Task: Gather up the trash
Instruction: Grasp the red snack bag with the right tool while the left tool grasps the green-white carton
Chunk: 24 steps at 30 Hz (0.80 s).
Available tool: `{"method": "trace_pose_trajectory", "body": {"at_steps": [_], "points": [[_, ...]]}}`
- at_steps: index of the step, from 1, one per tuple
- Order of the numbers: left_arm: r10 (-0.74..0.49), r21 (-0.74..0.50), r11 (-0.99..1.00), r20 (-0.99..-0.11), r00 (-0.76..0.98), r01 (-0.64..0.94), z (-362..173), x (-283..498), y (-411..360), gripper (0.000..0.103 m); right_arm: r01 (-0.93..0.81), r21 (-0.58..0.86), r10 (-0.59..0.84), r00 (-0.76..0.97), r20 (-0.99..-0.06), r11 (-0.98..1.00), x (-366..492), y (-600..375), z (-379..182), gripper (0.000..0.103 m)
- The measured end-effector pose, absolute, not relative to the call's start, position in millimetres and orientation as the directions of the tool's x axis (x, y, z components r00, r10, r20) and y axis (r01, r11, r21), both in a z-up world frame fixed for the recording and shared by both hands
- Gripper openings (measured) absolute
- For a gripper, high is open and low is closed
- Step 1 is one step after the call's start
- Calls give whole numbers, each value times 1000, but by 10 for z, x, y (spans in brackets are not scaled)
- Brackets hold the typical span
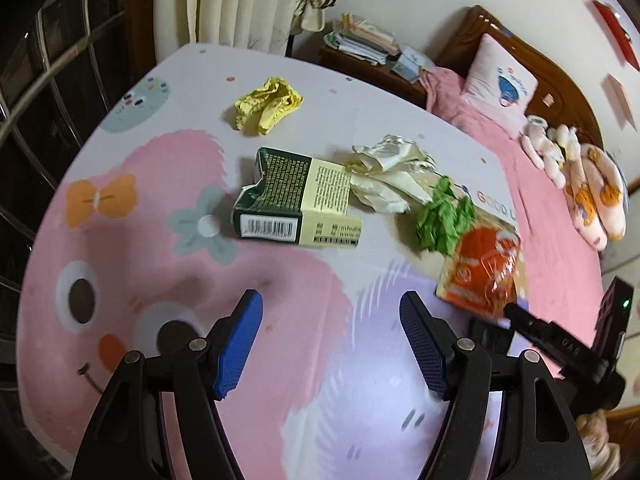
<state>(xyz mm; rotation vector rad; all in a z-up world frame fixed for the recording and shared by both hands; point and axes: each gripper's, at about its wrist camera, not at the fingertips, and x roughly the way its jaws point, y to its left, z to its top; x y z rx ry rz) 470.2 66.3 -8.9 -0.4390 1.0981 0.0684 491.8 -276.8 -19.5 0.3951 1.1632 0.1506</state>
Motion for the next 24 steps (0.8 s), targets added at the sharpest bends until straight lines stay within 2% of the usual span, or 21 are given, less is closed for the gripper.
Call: {"method": "trace_pose_trajectory", "body": {"at_steps": [3,10,12,14,24], "points": [[-160,-322,897,-876,455,-304,-198,4800,696,72,88,409,351,374,-859,908,5077,-2729,-359,54],[-166,-353,853,-881,443,-384,-427,4996,754,72,47,455,397,415,-819,889,5214,-2625,-342,54],[-169,-368,834,-880,444,-411,-476,5031,771,72,35,447,393,420,-818,894,5241,-2585,-338,51],[-173,-384,816,-875,452,-432,-506,5055,790,72,22,439,391,413,-822,898,5236,-2530,-345,36],[-215,-496,672,-842,495,-550,-652,5151,929,72,-2,448,413,390,-823,894,5209,-2424,-404,17]]}}
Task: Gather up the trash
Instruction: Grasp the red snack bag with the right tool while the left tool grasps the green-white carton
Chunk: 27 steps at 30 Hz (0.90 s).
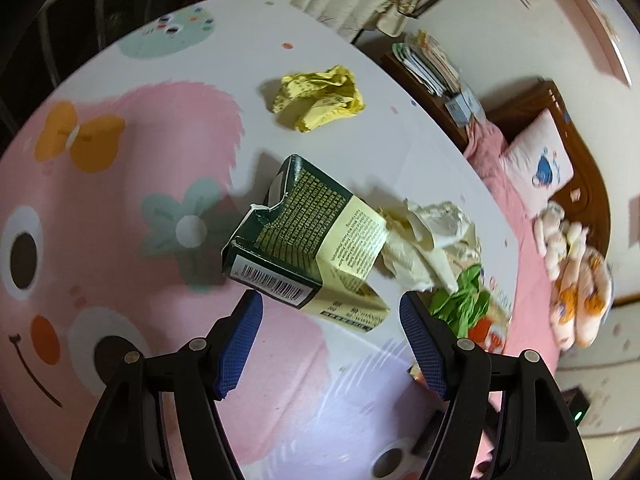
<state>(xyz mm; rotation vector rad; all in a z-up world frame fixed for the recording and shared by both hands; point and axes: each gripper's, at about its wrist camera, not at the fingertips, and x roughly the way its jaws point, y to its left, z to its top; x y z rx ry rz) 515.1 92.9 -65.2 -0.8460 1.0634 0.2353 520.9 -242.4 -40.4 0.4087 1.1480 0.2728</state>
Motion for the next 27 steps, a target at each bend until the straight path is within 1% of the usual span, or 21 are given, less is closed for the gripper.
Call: {"method": "trace_pose_trajectory", "body": {"at_steps": [4,14,15,16,17,18,20,22,27], "points": [[-221,-512,614,-842,493,-601,-761,5199,958,72,-6,455,422,385,-821,890,5175,-2433,-397,13],[-188,-523,517,-842,505,-678,-991,5408,917,71,-24,459,433,382,-817,888,5121,-2428,-330,10],[-186,-527,508,-839,511,-681,-1002,5416,908,68,-26,460,434,383,-816,887,5112,-2430,-322,9],[-181,-528,504,-839,514,-683,-1008,5425,895,55,-28,462,436,384,-814,886,5101,-2432,-311,8],[-182,-529,506,-837,516,-681,-1013,5438,882,48,-32,463,438,386,-812,886,5087,-2439,-296,7],[-185,-533,511,-835,519,-675,-1014,5453,855,45,-37,461,437,390,-810,887,5070,-2435,-278,7],[-175,-527,525,-835,521,-668,-987,5454,829,32,-47,453,433,396,-810,891,5039,-2431,-242,6],[-174,-529,540,-831,528,-655,-946,5463,804,25,-59,444,428,404,-808,894,4998,-2424,-196,6],[-141,-482,623,-844,517,-616,-743,5453,698,23,-64,443,427,420,-801,894,4868,-2424,-79,5]]}}
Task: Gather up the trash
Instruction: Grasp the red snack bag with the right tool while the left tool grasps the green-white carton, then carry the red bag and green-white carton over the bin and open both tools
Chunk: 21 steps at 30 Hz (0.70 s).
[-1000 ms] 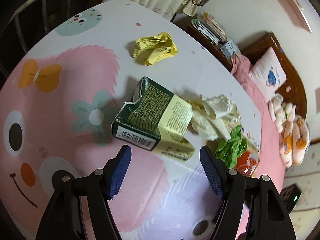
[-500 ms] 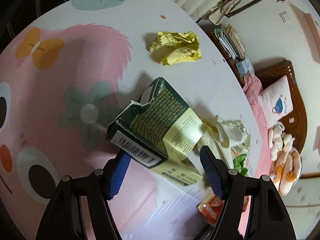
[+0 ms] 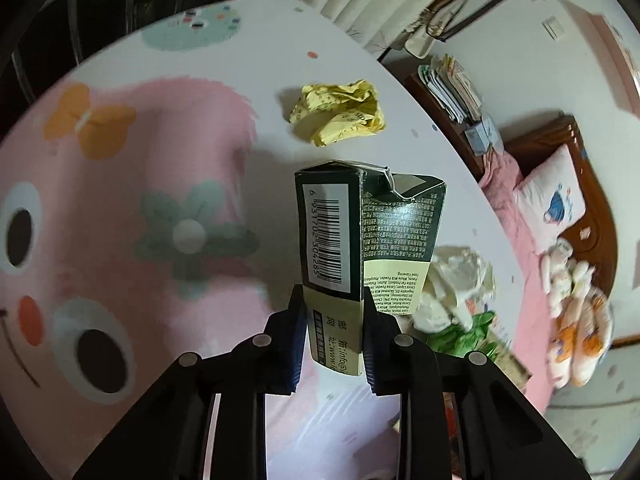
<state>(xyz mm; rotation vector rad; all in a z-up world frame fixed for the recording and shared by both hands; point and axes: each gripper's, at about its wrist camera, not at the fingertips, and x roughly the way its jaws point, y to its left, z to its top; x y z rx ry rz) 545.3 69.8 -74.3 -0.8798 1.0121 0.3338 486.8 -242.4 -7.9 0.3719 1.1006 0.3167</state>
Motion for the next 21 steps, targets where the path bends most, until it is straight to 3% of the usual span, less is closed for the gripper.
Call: {"method": "trace_pose_trajectory", "body": {"at_steps": [10,21], "points": [[-89,-358,804,-862,500,-474,-137,4948,694,23,-84,437,425,455,-782,895,4331,-2304,296,4],[-137,-287,929,-852,505,-232,252,3470,945,23,-57,402,371,521,-768,914,2939,-1775,652,4]]}}
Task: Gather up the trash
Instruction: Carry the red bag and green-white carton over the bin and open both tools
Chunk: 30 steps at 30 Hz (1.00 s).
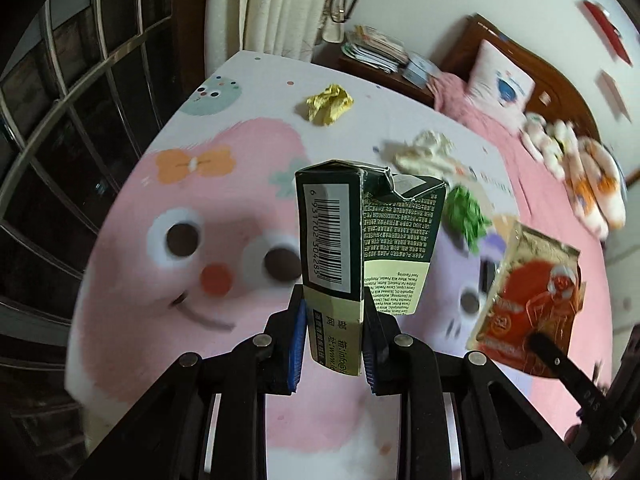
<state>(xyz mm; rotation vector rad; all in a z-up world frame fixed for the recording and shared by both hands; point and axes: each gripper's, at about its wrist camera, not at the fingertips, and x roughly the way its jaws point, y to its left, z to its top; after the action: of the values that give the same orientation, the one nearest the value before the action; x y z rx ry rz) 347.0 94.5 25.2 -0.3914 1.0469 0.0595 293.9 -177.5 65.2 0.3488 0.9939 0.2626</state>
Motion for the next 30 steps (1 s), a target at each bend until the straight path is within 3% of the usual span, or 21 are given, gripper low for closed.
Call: {"method": "trace_pose_trajectory", "body": {"at_steps": [15,23,30], "points": [[-201,-201,979,-880,431,47,-33,1128,1459,23,-83,329,328,465,-822,941,686,-653,411,4],[-200,-143,972,-920,338,187,-411,503,1300,23,-105,274,294,349,-890,956,67,-415,-4,4],[-166,-120,969,-964,208,214,-1072,186,1150,23,-56,273,279,210,-937,960,-252,-444,-800,3]]}}
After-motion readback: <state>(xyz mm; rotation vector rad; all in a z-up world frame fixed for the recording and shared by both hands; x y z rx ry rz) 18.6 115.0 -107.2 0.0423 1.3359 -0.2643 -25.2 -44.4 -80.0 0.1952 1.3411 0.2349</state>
